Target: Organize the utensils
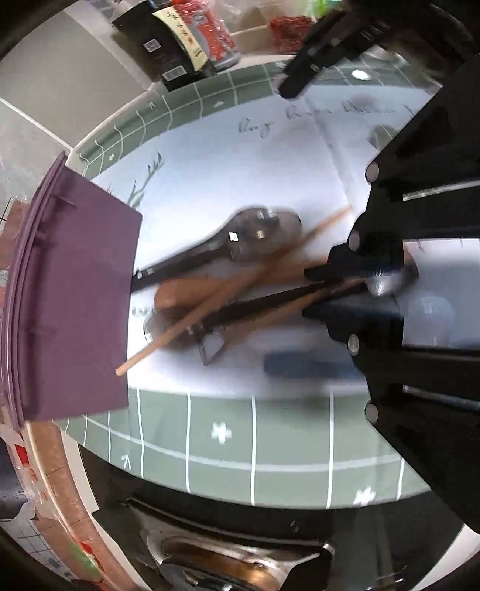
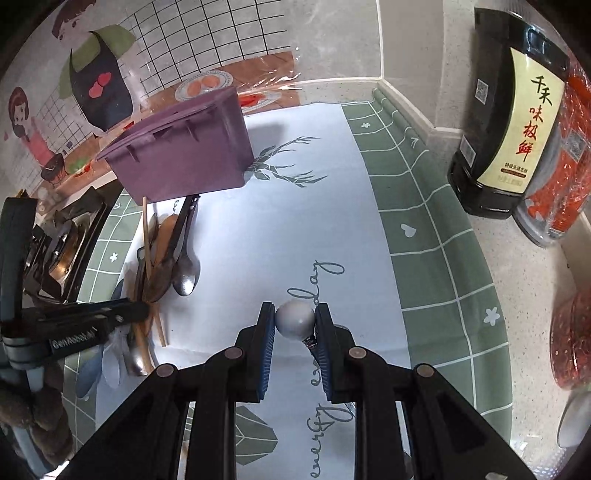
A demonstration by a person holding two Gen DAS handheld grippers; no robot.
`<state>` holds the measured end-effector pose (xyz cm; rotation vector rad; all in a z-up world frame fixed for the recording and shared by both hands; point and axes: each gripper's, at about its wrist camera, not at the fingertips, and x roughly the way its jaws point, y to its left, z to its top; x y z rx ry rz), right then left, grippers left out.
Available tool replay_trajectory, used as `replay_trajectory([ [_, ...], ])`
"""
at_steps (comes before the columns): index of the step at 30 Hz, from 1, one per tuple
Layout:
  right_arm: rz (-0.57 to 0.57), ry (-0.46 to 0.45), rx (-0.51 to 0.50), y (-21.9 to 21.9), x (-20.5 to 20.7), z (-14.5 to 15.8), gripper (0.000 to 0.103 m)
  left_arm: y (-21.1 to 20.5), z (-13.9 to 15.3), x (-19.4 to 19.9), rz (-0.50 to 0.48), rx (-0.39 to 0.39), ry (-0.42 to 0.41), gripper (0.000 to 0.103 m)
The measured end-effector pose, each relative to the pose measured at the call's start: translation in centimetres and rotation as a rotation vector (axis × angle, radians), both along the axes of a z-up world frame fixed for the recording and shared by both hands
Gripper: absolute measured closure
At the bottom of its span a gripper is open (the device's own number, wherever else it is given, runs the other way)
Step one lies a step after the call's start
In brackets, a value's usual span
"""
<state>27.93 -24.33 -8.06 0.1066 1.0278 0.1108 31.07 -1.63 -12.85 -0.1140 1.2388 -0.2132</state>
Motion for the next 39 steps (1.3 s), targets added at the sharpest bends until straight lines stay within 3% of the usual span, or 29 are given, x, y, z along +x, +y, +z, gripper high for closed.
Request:
replay_trajectory([
  [4,-0.004,-0.008,0.009,-0.5,-0.3,0.2,0.083,2.3,0.7,-0.6,-0.079,0.029,-0.031,0.095],
  [8,-0.023,-0.003,0.017,-1.3,-0.5,0.2,0.083,3.3,2.0,-0.9,-0.153,-0.039,-0.002,0.095],
  [17,-0.008,0.008,0.033,-0.8,-0.7,0.0,0.083,0.5,0.8,1.4,-0.149,0.157,0.043,0.094],
  [23,0.021,-0.022,0.06,-0.3,-0.7,1.2,0.083,-1.0,0.5,2.4,-0.141,0.221,0.061,0.094],
  [26,0.035,-0.042,0.096,-0.2,-0.9,2.1,0.083,-0.9,0.7,2.7,-0.113,0.166,0.039,0.097],
  [29,0.053,-0.063,0.13,-0.1,-1.3,3.2,0.083,1.7,2.3,1.0,-0.05,0.04,-0.016,0.097],
  [35,0.079,-0.102,0.108,1.3,-2.0,5.6,0.083,5.1,7.8,-3.4,0.029,-0.147,-0.22,0.097],
  [39,0.09,-0.124,0.094,2.6,-2.0,6.5,0.083,5.4,10.2,-5.1,0.033,-0.173,-0.309,0.097],
])
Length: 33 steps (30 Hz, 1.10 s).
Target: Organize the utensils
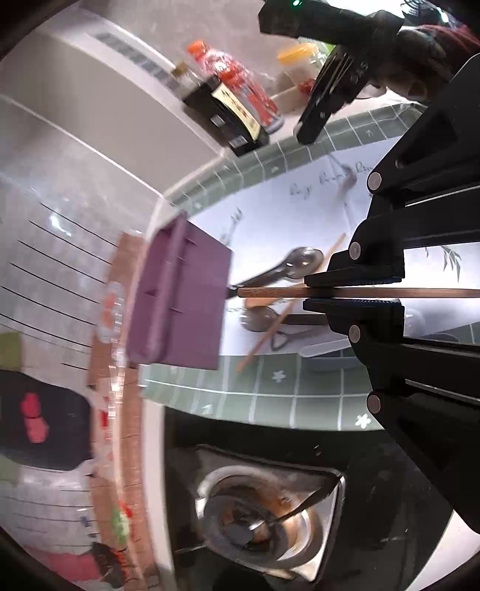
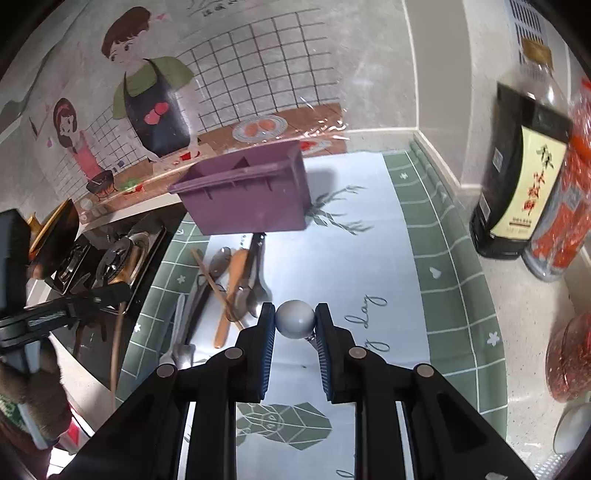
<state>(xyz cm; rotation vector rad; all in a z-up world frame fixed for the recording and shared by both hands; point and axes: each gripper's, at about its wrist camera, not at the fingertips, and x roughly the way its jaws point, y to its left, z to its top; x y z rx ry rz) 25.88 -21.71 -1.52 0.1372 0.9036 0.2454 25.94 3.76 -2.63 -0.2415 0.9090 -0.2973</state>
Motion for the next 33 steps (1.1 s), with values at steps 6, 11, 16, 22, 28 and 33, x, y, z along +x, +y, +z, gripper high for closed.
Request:
replay_trajectory([
  [6,0.038,-0.064,0.021,1.7,1.5,3.9,0.083,0.2,6.1,0.0,0.016,-0.027,-0.197,0.097],
  [11,0.09,-0.232,0.037,2.9,5.1,13.1,0.083,0.1,15.7,2.4,0.078,-0.05,-0.513,0.097],
  [16,0.124,-0.32,0.141,3.1,10.3,18.4,0.083,-0.3,18.6,5.6,0.22,0.002,-0.697,0.097],
  [22,0.135,-0.292,0.145,3.7,15.7,15.2,0.083,-0.5,15.9,11.2,0.282,0.036,-0.677,0.097],
  [28,0.136,-0.215,0.193,3.9,19.4,11.3,0.083,0.0,13.4,15.4,0.325,0.006,-0.65,0.097],
  [33,0.13,-0.164,0.198,4.2,21.0,8.5,0.083,-0.6,10.4,18.0,0.301,0.02,-0.61,0.097],
])
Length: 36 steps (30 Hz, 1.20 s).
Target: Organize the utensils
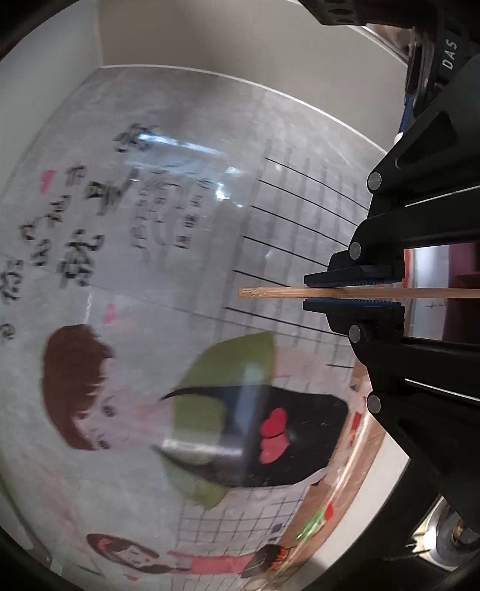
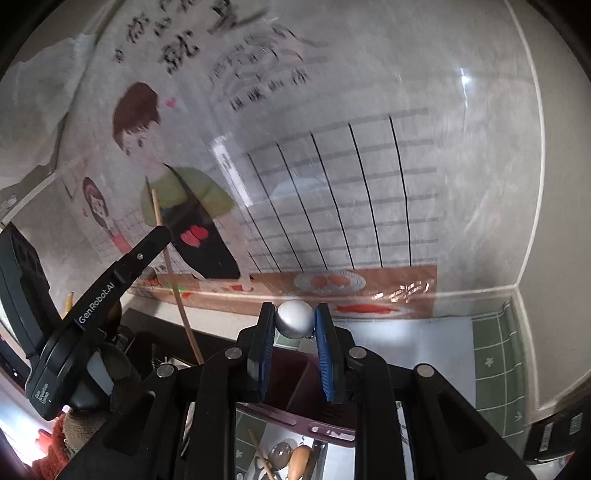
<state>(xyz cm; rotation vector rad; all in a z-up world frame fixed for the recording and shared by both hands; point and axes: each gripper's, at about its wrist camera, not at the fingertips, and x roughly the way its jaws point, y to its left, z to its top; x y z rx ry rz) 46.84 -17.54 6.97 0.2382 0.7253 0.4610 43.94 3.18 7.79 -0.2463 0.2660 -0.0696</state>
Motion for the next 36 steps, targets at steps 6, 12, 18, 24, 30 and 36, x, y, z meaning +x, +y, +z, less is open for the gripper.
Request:
replay_trajectory([
  [6,-0.011,0.086,-0.021,-0.4,1.5,-4.3,0.083,0.0,-4.4,2.1,0.038,0.003,0.044,0.097],
  [12,-0.023,0.132,-0.041,-0.8,1.7,-6.9,0.083,0.5,-4.4,2.4,0.054,-0.011,0.028,0.097],
  [18,-0.027,0.105,-0.039,-1.0,1.4,-6.3,0.083,-0.4,-2.6,1.6,0.038,0.037,-0.019,0.097],
  [24,-0.013,0.101,-0.065,-0.7,0.4,-6.5,0.083,-0.4,-4.8,0.7,0.022,0.039,0.049,0.097],
  [30,-0.009,0.134,-0.07,-0.7,-0.3,-7.8,0.08,0.5,-7.5,-0.7,-0.036,-0.019,0.248,0.096],
  [36,-0.038,0.13,-0.081,-1.3,-2.8,-7.6,0.058,0.4,-8.0,-3.2,-0.052,0.017,0.313,0.095],
])
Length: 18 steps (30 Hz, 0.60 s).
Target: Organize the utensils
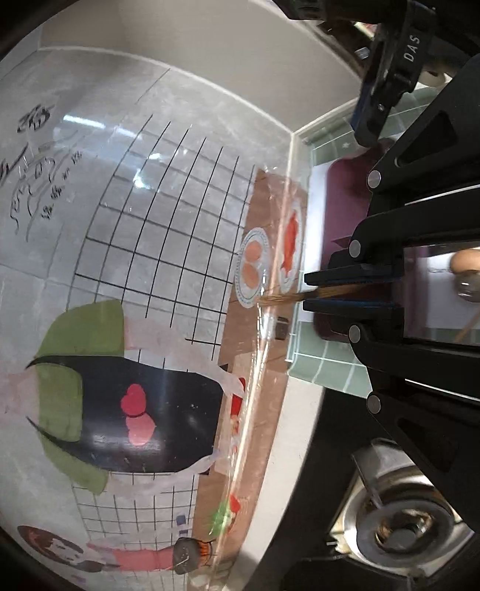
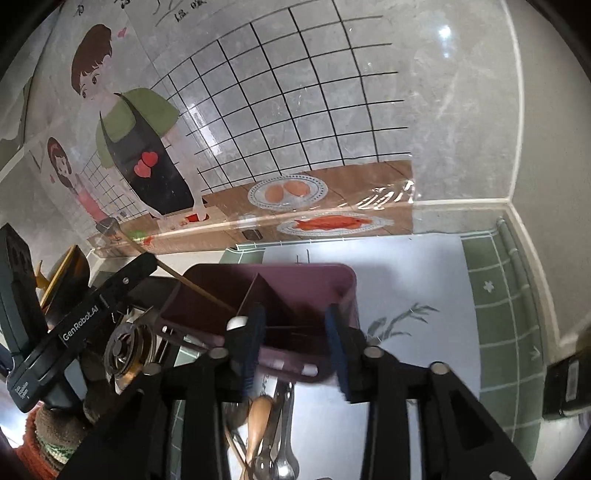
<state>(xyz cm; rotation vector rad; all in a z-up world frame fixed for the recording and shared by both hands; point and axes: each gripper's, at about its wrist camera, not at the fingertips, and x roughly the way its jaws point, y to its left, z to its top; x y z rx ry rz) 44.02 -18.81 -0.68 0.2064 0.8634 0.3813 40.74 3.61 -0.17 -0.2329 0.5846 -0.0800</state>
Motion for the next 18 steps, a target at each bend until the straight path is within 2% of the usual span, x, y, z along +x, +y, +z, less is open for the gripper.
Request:
replay_trajectory([
  [2,-0.013,-0.026,-0.018,-0.3,-1.8,0.4,0.047,0.3,0.5,-1.7,-0.026,-0.015,0.019,0.092],
  [4,-0.026,-0.055,-0.062,-0.4,-3.9,0.6,0.043,0.8,0.8,-3.0,-0.034,-0.025,0.042,0.078],
  [7,-0.048,-0.08,-0.158,-0.2,-6.6,0.3,0.038,1.8,0.6,-5.9,-0.038,-0.022,0.087,0.062],
  [9,-0.073,-0.091,-0.226,-0.2,-8.5,-0.2,0.031,2.5,0.0,-7.7,-0.035,-0.022,0.113,0.061],
  [11,-0.103,-0.097,-0.287,-0.3,-10.3,-1.0,0.02,3.4,-1.2,-9.6,-0.026,-0.037,0.144,0.061],
  [13,-0.118,-0.106,-0.344,0.0,-11.6,-1.8,0.0,4.3,-2.7,-11.4,-0.02,-0.054,0.185,0.061],
  [16,-0.102,-0.1,-0.435,1.3,-12.8,-3.6,0.0,5.4,-5.7,-13.7,-0.017,-0.085,0.271,0.061],
  [18,-0.062,-0.074,-0.418,2.2,-12.9,-4.7,0.0,5.8,-7.4,-14.9,-0.01,-0.1,0.325,0.061],
])
